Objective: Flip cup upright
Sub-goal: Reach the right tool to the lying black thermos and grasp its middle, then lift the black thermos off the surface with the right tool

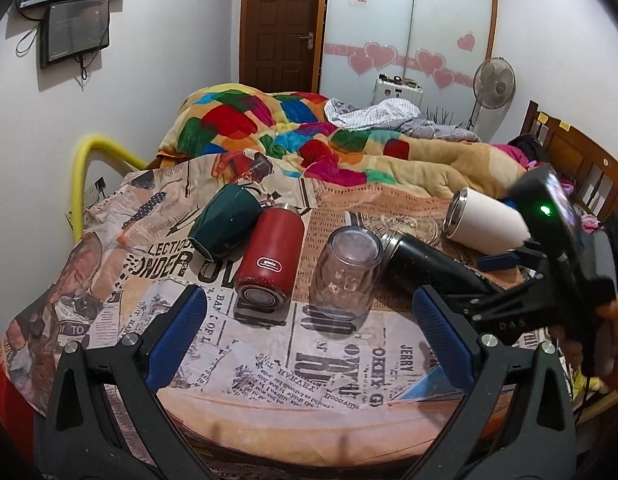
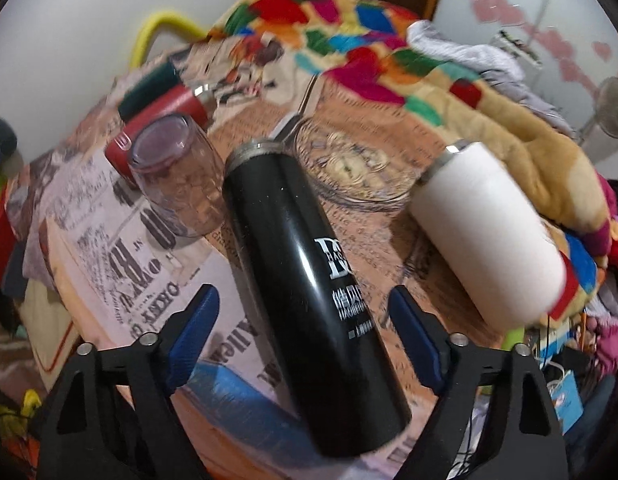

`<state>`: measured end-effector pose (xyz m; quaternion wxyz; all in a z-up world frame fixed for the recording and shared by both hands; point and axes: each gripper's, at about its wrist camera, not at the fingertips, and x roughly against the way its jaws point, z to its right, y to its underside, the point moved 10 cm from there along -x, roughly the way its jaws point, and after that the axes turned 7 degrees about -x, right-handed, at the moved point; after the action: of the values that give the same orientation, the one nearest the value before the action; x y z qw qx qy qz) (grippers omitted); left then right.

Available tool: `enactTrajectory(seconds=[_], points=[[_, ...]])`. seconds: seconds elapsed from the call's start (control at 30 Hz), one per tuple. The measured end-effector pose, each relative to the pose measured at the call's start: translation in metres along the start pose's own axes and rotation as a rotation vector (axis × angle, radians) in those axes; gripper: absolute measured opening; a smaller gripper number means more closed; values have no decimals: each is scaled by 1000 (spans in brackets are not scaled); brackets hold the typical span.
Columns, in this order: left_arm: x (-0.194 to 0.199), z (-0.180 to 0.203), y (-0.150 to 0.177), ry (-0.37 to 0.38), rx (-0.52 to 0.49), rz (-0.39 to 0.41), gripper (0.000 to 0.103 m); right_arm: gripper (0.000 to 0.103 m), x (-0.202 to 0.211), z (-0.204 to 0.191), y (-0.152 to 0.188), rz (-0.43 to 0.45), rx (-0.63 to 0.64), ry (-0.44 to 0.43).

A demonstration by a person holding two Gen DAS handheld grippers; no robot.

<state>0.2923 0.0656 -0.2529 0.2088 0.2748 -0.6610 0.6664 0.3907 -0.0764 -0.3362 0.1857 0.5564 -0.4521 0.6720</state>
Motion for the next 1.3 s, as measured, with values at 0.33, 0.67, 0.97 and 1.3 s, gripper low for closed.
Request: enactTrajectory(seconds=[0.33, 0.67, 0.97, 1.3], points=[[-11, 0, 1, 0, -4, -13, 103, 70, -33, 4, 7, -163, 52, -28], [0, -6, -6, -19, 3, 8, 103, 62, -25, -2, 13, -151, -10, -72], [33, -12, -14, -34, 24, 51, 103, 62, 19, -15, 16, -53, -12, -87], [67, -19, -14, -44, 54, 81, 103, 62, 48, -54, 36, -1, 63, -105]])
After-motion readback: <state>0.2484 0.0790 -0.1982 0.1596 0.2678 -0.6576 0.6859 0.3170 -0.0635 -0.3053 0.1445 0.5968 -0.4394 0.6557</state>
